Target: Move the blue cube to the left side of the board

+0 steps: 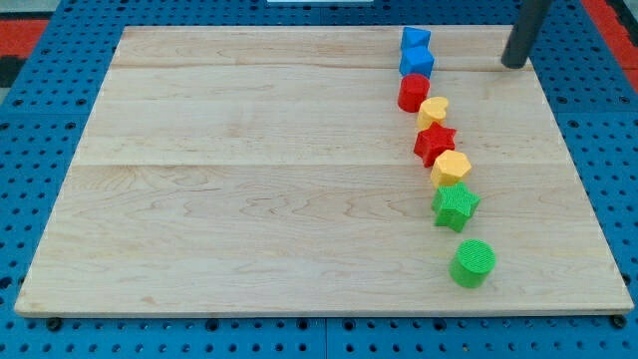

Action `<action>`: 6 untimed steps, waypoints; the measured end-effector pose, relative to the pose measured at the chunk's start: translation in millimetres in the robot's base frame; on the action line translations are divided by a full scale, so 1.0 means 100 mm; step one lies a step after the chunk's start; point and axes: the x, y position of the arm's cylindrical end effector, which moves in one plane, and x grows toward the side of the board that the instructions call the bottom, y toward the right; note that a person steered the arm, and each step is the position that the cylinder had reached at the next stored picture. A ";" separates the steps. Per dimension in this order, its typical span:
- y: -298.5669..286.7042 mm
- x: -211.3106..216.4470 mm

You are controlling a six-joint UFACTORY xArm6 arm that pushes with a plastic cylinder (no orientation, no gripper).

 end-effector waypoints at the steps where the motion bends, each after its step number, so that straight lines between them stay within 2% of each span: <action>1: -0.37 0.00; 4: -0.53 -0.08; 6: -1.22 0.28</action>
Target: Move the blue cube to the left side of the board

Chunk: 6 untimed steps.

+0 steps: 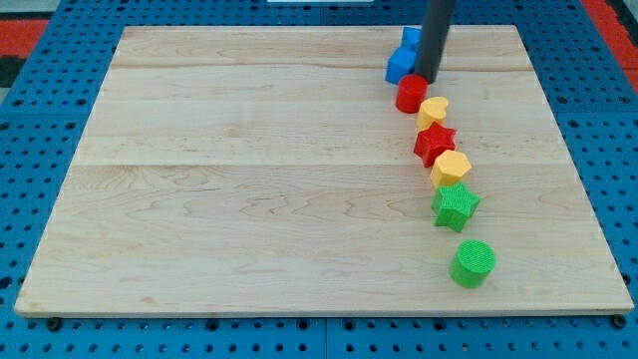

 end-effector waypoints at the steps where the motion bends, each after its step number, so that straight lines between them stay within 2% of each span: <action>1: 0.19 0.05; 2: 0.71 0.02; 3: 0.82 -0.34; 4: 0.38 -0.46; 6: -0.80 -0.20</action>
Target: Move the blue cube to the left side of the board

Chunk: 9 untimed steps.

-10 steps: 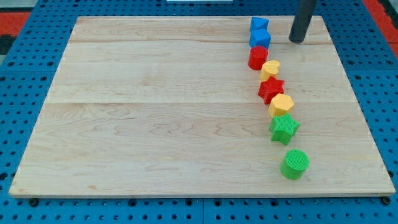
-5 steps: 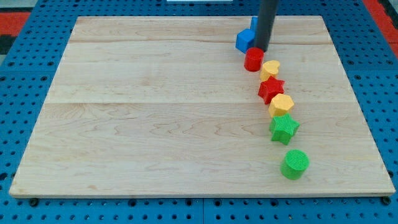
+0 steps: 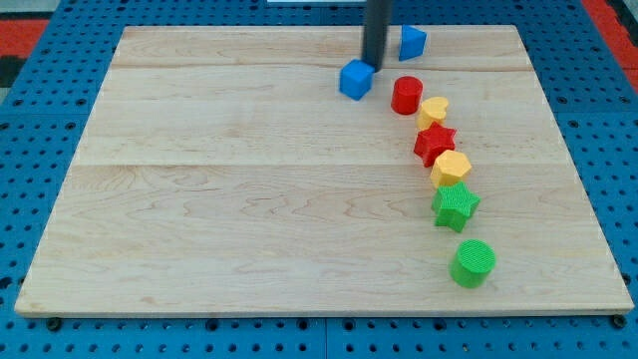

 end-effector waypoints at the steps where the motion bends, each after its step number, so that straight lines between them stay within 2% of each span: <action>1: -0.40 0.13; 3: 0.25 0.21; 4: 0.07 0.36; 5: -0.47 0.50; 6: -0.51 0.54; 7: -0.43 0.78; 8: -0.84 0.85; 9: -0.98 0.87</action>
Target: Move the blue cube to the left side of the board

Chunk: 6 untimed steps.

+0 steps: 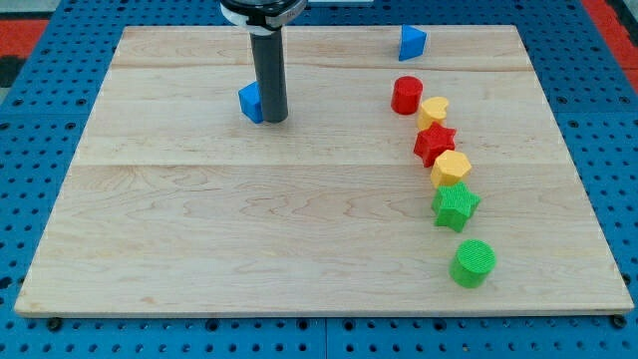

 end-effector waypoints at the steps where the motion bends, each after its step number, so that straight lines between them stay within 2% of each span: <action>1: 0.35 -0.09; 2: 0.41 -0.30; 4: -0.02 -0.43; 5: -0.44 -0.43; 6: -0.49 -0.43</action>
